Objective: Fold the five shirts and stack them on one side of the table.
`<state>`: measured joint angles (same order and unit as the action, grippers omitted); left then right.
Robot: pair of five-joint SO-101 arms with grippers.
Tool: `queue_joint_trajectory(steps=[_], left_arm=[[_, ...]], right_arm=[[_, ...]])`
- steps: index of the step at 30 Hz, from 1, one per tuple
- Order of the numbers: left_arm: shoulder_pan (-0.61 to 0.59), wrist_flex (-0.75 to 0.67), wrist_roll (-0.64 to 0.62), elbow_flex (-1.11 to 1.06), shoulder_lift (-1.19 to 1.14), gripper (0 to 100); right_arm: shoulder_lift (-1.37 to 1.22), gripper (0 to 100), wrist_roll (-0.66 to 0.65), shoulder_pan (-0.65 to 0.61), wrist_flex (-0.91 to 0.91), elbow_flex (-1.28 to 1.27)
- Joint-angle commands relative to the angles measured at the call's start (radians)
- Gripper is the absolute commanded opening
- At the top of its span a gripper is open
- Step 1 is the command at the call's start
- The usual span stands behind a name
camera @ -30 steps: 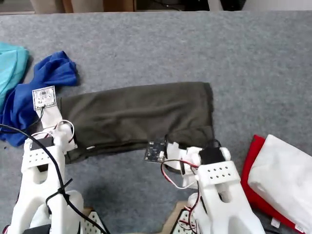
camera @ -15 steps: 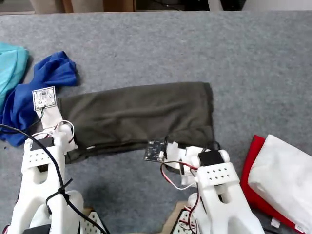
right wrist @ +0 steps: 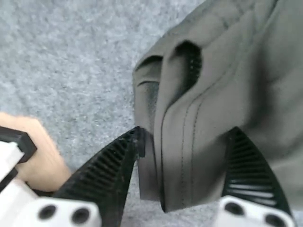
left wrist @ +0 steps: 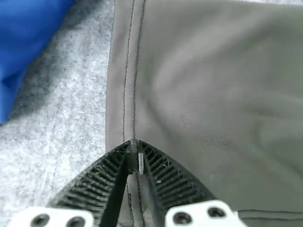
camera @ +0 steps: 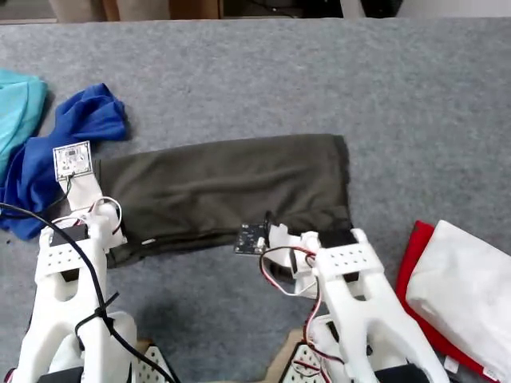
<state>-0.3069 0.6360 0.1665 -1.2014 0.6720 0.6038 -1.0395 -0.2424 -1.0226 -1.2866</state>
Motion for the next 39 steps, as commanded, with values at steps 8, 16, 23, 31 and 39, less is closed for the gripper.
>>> queue_joint_trajectory(steps=[8,16,23,31,39], left_arm=[[0.009,-0.015,0.023,0.003,0.021,2],[0.011,-0.015,0.025,0.003,0.021,2],[0.011,-0.015,0.026,0.003,0.021,2],[0.011,-0.015,0.028,-0.003,0.021,2],[0.011,-0.015,0.028,-0.005,0.021,2]], right_arm=[[-0.019,27.7,-0.009,-0.004,-0.112,0.082],[-0.019,27.7,-0.011,-0.012,-0.167,0.130],[-0.025,27.7,-0.011,-0.036,-0.127,0.079],[-0.027,27.1,-0.006,-0.062,-0.051,0.007],[-0.027,18.8,-0.009,-0.059,-0.011,-0.015]])
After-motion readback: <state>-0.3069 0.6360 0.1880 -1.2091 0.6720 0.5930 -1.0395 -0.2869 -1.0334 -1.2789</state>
